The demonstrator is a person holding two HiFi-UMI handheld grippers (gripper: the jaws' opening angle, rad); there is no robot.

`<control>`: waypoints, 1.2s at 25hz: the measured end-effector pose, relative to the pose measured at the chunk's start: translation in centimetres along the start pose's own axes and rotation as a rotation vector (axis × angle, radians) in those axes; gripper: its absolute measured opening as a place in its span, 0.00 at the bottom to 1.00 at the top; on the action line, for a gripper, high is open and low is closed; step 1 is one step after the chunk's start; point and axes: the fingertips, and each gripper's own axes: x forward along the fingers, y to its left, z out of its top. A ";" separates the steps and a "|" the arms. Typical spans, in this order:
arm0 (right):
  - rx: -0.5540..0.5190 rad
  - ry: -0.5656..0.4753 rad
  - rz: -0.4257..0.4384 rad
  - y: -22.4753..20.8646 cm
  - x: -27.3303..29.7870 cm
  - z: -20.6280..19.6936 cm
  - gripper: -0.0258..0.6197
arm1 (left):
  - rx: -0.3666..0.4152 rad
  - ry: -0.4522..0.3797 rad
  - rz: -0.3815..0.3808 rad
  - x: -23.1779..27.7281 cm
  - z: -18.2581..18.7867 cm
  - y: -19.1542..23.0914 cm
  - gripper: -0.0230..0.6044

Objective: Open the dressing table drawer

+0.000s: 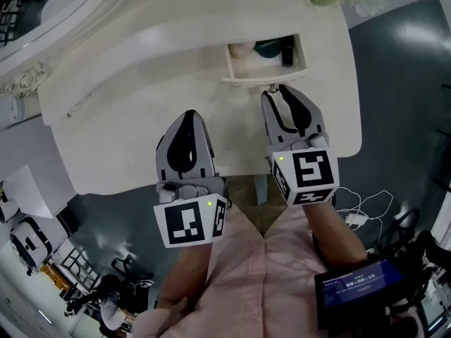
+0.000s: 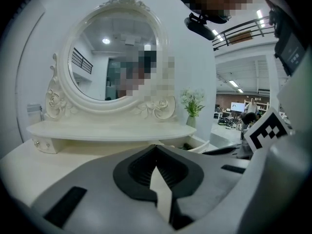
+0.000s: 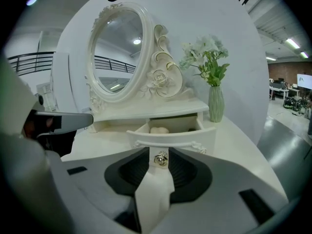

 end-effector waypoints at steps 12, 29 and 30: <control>-0.075 -0.215 0.024 2.7 -4.8 9.7 0.22 | 0.015 -0.190 -0.047 -0.6 8.7 -1.1 0.07; -0.226 -0.566 0.057 6.1 -12.4 23.3 0.09 | 0.098 -0.456 -0.057 -3.8 20.3 -3.0 0.07; -0.233 -0.572 0.053 6.1 -12.5 23.4 0.09 | 0.104 -0.457 -0.057 -3.9 20.3 -3.1 0.07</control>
